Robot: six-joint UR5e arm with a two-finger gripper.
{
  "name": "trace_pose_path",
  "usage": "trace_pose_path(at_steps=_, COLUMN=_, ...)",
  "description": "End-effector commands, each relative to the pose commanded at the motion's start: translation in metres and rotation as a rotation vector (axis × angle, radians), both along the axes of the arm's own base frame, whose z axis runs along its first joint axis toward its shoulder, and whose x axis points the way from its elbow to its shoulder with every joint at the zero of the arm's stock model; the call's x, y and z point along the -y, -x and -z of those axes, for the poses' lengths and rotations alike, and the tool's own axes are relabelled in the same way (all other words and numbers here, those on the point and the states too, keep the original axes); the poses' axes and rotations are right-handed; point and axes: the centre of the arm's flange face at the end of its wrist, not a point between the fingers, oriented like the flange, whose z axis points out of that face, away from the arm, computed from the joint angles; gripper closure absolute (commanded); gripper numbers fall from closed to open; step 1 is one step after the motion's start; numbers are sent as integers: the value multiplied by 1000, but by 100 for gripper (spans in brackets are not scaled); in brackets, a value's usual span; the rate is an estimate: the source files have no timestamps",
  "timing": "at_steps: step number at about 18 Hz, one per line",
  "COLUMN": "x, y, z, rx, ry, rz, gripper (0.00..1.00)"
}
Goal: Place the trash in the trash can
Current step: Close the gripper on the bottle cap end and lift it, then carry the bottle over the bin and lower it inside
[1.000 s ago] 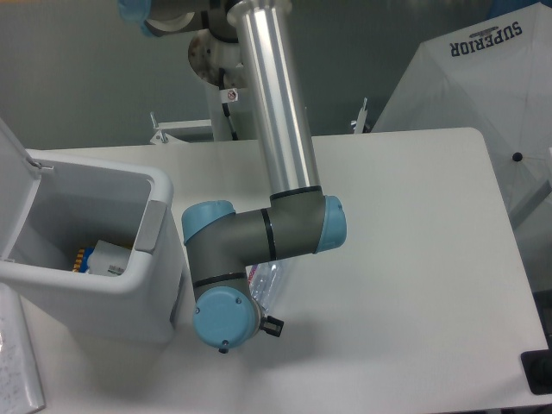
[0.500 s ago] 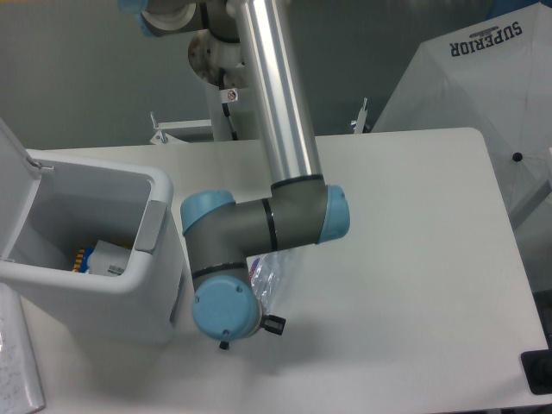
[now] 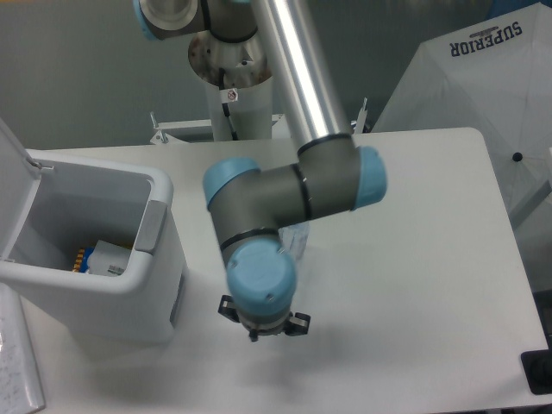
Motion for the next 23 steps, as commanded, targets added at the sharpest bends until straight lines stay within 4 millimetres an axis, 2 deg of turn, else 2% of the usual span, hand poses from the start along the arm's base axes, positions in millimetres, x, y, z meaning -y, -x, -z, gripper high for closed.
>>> trace_pose_path(at_steps=3, x=11, y=16, z=-47, rx=-18, ry=-187, rz=-20, gripper=100)
trace_pose_path(at_steps=7, x=25, y=24, z=-99, rx=5, ry=-392, rz=-17, gripper=100)
trace_pose_path(at_steps=11, x=35, y=10, z=-153, rx=1, ry=-556, rz=12, gripper=100)
trace_pose_path(at_steps=15, x=47, y=-6, z=-196, rx=30, ry=-673, rz=47, gripper=100)
trace_pose_path(at_steps=20, x=51, y=-31, z=-234, rx=55, ry=-809, rz=100, gripper=100)
trace_pose_path(at_steps=23, x=62, y=-54, z=-268, rx=71, ry=-890, rz=127, gripper=100)
